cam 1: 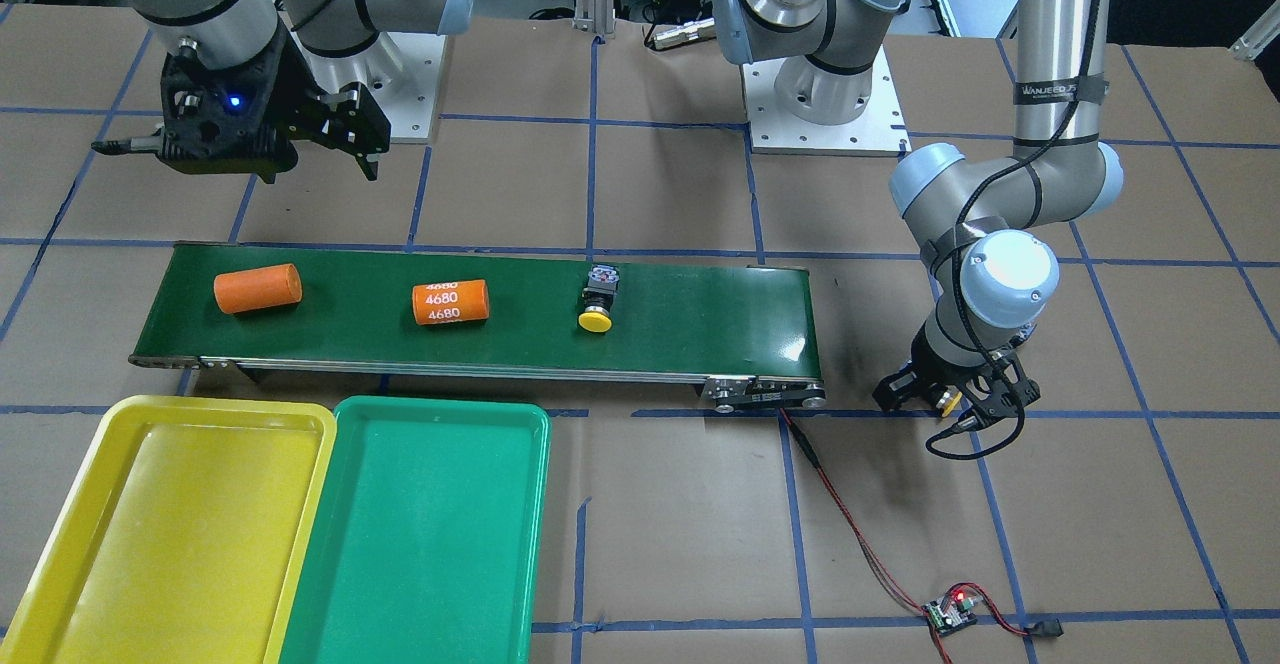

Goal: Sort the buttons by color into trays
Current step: 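Carry the second yellow button toward the belt while the right gripper descends to the first, then set the second yellow button on the belt while the right gripper grasps the first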

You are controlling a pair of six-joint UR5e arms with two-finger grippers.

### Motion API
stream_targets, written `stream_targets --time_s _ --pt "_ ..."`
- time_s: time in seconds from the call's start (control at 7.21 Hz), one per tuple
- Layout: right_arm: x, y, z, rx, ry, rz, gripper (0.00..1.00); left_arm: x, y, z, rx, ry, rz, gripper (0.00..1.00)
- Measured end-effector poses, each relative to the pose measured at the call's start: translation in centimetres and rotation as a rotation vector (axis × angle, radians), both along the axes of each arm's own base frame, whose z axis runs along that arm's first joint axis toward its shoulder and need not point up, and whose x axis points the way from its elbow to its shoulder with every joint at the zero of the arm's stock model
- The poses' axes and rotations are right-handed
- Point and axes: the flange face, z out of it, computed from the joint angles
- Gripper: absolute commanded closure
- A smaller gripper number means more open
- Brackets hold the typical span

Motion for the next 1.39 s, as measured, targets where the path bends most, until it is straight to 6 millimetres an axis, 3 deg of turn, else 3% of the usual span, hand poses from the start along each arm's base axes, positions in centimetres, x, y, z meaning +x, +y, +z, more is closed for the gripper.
stream_targets --time_s 0.28,0.55,0.83,0.97,1.11,1.25,1.39 --pt "0.4 0.0 -1.9 0.009 0.003 -0.030 0.00 0.0 -0.2 1.3 -0.017 -0.002 -0.026 1.00" --pt "2.3 -0.2 -3.0 0.005 0.007 -0.028 0.00 -0.8 0.1 3.9 -0.043 0.031 -0.084 1.00" --pt "5.9 -0.8 -5.0 -0.013 0.013 -0.026 0.00 -4.1 1.3 7.5 -0.074 0.146 -0.195 1.00" --pt "7.6 -1.0 -6.0 -0.016 0.013 -0.015 0.00 -6.3 2.4 9.1 -0.058 0.186 -0.261 1.00" --pt "8.9 -1.1 -6.9 -0.013 0.014 -0.018 0.00 -10.2 4.0 10.4 -0.026 0.225 -0.350 1.00" --pt "10.1 -1.1 -7.9 -0.011 0.017 -0.032 0.00 -15.2 5.7 10.9 0.004 0.251 -0.453 1.00" --pt "11.2 -1.0 -8.7 -0.014 0.020 -0.052 0.00 -19.1 7.1 10.7 0.030 0.259 -0.515 1.00"
